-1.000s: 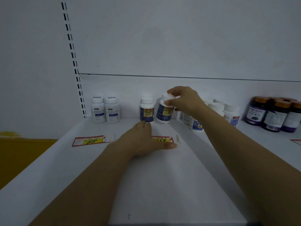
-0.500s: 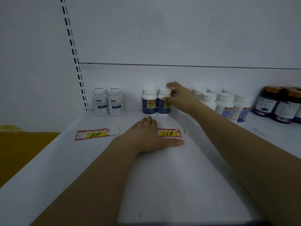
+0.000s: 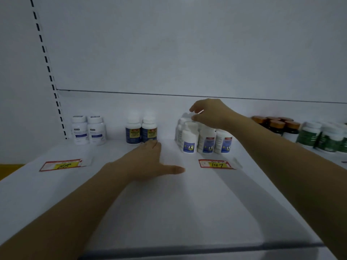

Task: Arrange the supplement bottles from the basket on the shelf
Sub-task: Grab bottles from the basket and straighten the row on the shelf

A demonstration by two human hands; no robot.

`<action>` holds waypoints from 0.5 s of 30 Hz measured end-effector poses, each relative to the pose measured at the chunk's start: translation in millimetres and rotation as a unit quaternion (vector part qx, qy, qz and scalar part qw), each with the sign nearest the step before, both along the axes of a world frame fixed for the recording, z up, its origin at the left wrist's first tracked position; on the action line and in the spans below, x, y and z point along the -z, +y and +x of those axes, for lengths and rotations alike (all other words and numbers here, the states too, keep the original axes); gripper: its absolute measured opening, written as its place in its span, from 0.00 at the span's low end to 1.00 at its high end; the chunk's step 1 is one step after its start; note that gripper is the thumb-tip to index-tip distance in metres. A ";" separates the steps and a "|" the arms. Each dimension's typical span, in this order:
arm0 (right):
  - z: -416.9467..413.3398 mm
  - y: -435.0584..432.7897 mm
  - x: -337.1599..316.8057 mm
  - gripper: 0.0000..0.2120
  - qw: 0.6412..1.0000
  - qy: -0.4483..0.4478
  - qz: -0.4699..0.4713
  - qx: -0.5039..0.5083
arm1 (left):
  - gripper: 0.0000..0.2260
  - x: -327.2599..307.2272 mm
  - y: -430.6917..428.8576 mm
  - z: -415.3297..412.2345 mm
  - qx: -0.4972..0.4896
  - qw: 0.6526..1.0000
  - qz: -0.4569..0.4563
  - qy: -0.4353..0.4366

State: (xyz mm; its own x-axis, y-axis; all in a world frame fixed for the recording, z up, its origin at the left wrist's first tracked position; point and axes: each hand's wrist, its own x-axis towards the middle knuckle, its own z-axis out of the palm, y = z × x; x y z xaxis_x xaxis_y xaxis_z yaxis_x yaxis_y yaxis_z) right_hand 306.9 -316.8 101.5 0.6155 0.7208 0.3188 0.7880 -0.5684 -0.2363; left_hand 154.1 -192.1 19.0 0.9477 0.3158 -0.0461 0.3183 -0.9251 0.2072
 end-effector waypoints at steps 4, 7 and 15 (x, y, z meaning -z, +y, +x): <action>10.0 -0.3 20.1 0.18 0.998 -0.011 -0.051 -0.033 | 0.49 0.9 -39.8 30.2 -0.010 0.999 -0.002 -0.037; 14.3 5.9 36.9 0.19 0.997 -0.025 -0.062 -0.038 | 0.50 13.4 -61.3 52.4 -0.036 0.998 0.013 -0.052; 18.4 4.3 57.8 0.17 0.997 -0.042 0.040 -0.042 | 0.53 43.2 -70.5 63.5 -0.091 0.995 0.009 -0.036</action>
